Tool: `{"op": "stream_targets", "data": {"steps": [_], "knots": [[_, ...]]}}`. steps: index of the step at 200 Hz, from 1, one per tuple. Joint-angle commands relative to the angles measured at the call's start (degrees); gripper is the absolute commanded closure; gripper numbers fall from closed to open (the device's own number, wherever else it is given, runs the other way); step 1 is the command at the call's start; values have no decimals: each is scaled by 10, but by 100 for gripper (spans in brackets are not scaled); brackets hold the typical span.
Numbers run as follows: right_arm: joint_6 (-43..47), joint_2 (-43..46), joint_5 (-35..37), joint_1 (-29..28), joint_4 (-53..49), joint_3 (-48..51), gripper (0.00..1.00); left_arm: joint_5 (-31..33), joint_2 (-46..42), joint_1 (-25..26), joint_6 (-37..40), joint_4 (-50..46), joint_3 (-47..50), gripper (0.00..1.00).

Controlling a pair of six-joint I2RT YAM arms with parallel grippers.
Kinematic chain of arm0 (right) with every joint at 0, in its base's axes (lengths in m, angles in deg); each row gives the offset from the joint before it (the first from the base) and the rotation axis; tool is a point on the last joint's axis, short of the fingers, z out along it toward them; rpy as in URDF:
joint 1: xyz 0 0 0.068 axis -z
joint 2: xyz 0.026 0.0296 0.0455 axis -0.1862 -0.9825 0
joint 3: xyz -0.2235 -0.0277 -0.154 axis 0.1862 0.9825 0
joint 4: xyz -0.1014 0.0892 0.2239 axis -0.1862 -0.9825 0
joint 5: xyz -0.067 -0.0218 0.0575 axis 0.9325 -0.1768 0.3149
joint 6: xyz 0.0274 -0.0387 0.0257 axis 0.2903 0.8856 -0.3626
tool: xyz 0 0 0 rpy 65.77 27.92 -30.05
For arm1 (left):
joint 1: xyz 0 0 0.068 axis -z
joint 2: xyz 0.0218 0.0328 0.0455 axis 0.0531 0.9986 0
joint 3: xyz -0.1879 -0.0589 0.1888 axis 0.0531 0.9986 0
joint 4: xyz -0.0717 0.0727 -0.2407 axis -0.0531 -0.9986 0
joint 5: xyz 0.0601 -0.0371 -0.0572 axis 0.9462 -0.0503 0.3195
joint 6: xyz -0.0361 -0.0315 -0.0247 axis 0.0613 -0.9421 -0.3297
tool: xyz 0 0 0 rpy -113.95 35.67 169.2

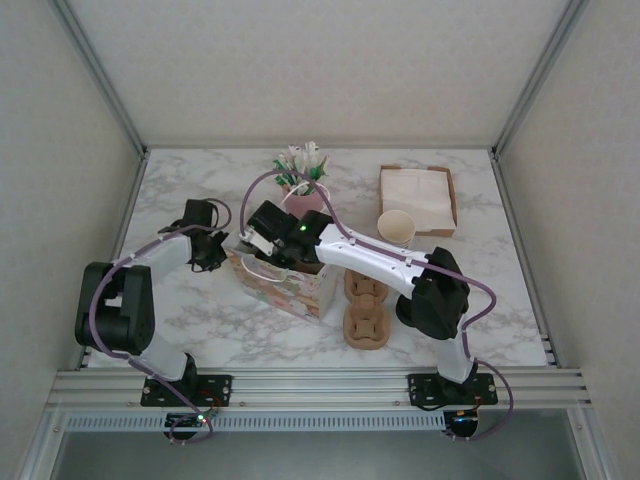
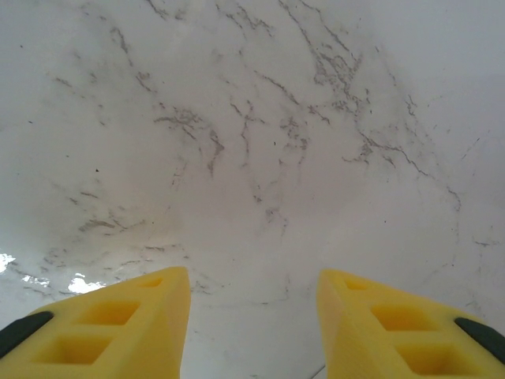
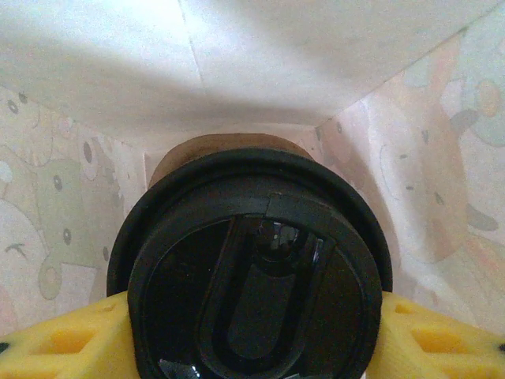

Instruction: Pack the takeout coffee

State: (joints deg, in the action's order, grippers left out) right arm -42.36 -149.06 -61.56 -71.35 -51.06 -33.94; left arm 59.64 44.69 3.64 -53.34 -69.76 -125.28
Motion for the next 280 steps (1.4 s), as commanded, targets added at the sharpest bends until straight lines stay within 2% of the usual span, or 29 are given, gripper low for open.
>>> {"op": "stream_targets", "data": {"steps": [1, 124, 162, 192, 219, 258, 280], "knots": [[15, -16, 15, 3, -54, 31, 53, -9, 7, -1, -1, 0, 4, 54], [14, -108, 35, -10, -141, 81, 53, -3, 9, 2, 0, -6, -1, 54], [7, -104, 41, -9, -136, 69, 51, 1, 3, 4, 0, -13, -5, 54], [-15, -65, 34, -4, -132, 9, 44, 0, -6, 4, 1, -23, -9, 54], [-40, -37, 23, -3, -135, -59, 27, 2, -20, 4, 1, -31, -11, 54], [-63, -24, 29, -3, -146, -140, 10, 3, -28, 5, 0, -39, -15, 53], [-72, -18, 33, -3, -153, -171, 5, 3, -25, 7, -2, -38, -17, 53]]}}
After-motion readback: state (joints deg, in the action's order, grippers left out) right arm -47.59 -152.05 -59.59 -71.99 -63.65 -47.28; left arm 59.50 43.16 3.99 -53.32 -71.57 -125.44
